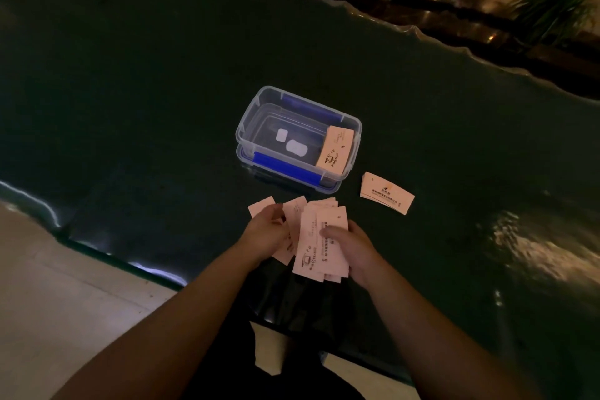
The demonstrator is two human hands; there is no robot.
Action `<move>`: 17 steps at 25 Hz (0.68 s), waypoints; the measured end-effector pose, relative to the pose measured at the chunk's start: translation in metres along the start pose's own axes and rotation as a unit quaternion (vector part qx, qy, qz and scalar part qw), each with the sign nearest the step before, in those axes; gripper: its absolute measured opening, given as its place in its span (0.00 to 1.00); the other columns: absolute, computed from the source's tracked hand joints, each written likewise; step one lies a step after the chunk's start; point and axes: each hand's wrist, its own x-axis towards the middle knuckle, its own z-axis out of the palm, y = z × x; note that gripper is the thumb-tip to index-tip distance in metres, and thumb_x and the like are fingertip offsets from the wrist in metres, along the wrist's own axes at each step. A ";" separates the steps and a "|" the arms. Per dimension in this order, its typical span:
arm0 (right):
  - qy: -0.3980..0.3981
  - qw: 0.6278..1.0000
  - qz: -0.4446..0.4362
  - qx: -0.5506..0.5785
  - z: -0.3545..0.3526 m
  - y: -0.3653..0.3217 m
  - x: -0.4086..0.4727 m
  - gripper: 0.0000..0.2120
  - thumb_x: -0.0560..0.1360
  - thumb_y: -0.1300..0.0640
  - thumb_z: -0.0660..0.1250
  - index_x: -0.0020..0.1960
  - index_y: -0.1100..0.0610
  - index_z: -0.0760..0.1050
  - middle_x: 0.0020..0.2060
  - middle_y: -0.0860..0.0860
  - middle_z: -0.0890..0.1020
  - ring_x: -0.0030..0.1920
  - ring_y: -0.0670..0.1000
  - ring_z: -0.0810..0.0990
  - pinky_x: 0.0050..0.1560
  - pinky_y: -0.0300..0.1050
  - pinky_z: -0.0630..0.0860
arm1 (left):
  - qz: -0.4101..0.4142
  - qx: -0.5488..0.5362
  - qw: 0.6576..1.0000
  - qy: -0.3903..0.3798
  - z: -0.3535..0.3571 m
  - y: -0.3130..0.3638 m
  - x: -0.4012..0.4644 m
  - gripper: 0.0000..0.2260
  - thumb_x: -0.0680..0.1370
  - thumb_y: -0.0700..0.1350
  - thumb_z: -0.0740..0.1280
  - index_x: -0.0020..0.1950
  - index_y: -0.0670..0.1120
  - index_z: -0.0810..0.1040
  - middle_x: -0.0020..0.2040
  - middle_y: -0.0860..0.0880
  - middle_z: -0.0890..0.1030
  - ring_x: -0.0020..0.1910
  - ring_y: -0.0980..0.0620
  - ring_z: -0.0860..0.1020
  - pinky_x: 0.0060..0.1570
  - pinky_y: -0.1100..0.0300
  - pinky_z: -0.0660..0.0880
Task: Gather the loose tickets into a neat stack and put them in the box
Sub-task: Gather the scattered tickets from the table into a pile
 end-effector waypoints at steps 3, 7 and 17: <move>0.016 0.999 -0.016 -0.027 0.008 -0.002 0.001 0.29 0.78 0.58 0.74 0.76 0.49 0.70 0.57 0.53 0.85 0.52 0.54 0.87 0.56 0.58 0.85 | 0.015 0.020 0.999 -0.047 0.009 0.001 0.003 0.24 0.84 0.43 0.64 0.81 0.52 0.66 0.77 0.48 0.73 0.71 0.47 0.75 0.64 0.49 0.78; 0.018 0.998 -0.043 -0.033 0.017 0.001 -0.002 0.31 0.78 0.60 0.73 0.78 0.48 0.68 0.68 0.54 0.81 0.50 0.50 0.83 0.46 0.49 0.80 | 0.032 0.054 0.995 -0.078 0.015 -0.005 0.005 0.29 0.81 0.38 0.66 0.80 0.55 0.65 0.76 0.48 0.74 0.72 0.46 0.75 0.65 0.46 0.79; 0.066 0.995 -0.034 0.063 0.007 0.024 0.000 0.38 0.77 0.62 0.73 0.81 0.45 0.61 0.71 0.53 0.77 0.57 0.55 0.81 0.51 0.56 0.81 | 0.076 0.054 0.990 -0.101 0.044 0.006 -0.005 0.30 0.82 0.40 0.66 0.82 0.57 0.61 0.77 0.49 0.73 0.74 0.48 0.73 0.70 0.47 0.73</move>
